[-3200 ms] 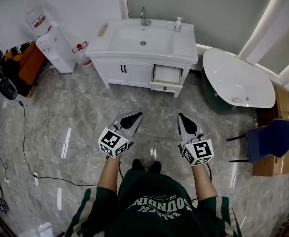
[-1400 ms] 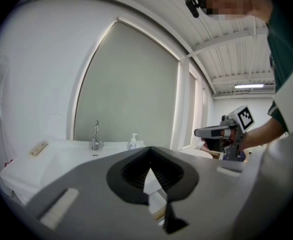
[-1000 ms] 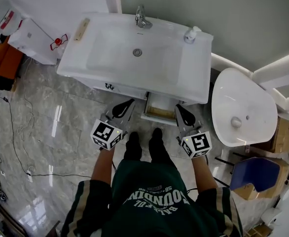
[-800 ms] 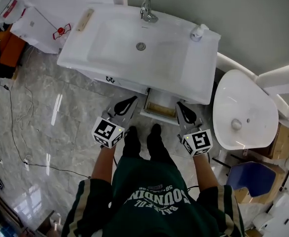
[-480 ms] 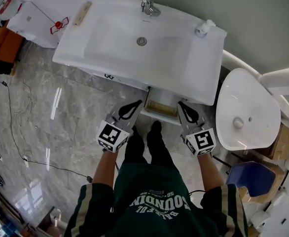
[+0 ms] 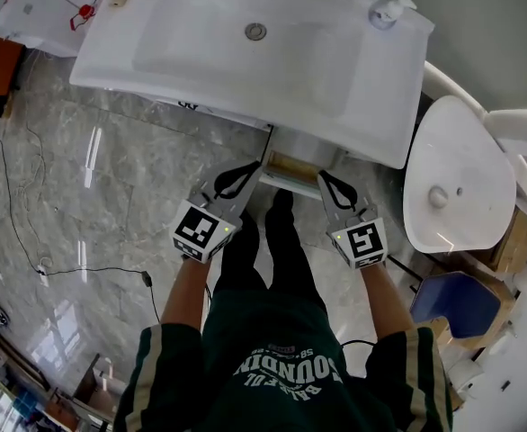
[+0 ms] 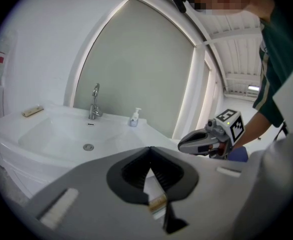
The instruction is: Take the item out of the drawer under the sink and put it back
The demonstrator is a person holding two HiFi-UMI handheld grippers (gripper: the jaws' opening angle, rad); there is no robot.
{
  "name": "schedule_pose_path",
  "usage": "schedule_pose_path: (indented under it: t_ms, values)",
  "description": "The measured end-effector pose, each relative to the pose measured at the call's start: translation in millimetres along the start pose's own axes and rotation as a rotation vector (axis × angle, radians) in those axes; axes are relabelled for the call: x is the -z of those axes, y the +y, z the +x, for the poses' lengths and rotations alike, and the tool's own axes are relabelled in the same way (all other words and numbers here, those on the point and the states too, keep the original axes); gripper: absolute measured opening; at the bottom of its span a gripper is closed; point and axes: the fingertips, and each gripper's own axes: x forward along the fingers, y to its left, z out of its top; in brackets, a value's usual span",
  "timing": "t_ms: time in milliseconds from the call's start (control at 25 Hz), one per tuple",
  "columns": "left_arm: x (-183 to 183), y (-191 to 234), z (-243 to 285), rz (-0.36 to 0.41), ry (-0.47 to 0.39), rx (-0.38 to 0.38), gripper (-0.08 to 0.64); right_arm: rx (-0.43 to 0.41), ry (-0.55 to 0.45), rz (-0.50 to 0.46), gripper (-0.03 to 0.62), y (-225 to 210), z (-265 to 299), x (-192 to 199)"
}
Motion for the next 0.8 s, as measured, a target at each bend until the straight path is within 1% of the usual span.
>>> schedule_pose_path:
  t_ms: [120,240,280,440,480,640,800]
  values:
    - [14,0,2,-0.009,0.012,0.01,0.049,-0.033,0.07,-0.024,0.002,8,18,30]
    - [27,-4,3,-0.026,0.023,0.021,0.049,-0.101,0.176,-0.067,0.009,19,37,71]
    - [33,-4,2,-0.032,0.03,0.021,0.049,-0.123,0.212,-0.082,0.043,22,44,85]
    - [59,-2,-2,-0.059,0.059,0.014,0.049,-0.186,0.321,-0.116,0.091,30,65,136]
    - [64,-1,-4,-0.066,0.065,0.01,0.049,-0.198,0.346,-0.124,0.114,31,69,147]
    - [82,3,-8,-0.1,0.074,-0.016,0.049,-0.236,0.442,-0.152,0.13,27,85,183]
    - [99,4,-11,-0.119,0.093,-0.024,0.049,-0.24,0.511,-0.166,0.13,21,97,214]
